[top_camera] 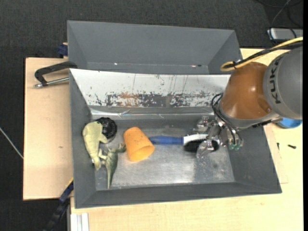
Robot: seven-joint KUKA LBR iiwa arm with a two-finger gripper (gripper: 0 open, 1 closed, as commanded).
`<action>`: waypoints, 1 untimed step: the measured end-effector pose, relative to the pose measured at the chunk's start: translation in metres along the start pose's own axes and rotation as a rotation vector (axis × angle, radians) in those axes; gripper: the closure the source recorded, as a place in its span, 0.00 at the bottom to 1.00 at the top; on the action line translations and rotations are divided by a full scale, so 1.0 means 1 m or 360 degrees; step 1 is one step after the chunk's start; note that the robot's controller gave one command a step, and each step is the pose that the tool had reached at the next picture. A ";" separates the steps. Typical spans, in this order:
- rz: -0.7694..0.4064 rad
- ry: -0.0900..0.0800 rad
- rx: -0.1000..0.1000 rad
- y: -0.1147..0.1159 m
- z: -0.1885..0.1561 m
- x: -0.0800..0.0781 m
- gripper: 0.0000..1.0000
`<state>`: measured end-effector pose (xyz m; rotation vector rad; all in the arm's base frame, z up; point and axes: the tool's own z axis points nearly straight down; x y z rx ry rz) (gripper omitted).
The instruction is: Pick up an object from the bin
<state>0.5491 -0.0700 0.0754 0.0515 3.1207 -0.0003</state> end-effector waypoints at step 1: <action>-0.0113 0.0013 0.0001 0.000 -0.137 -0.006 1.00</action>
Offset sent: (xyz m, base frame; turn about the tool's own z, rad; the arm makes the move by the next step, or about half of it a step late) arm 0.0006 -0.0012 0.1324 -0.0707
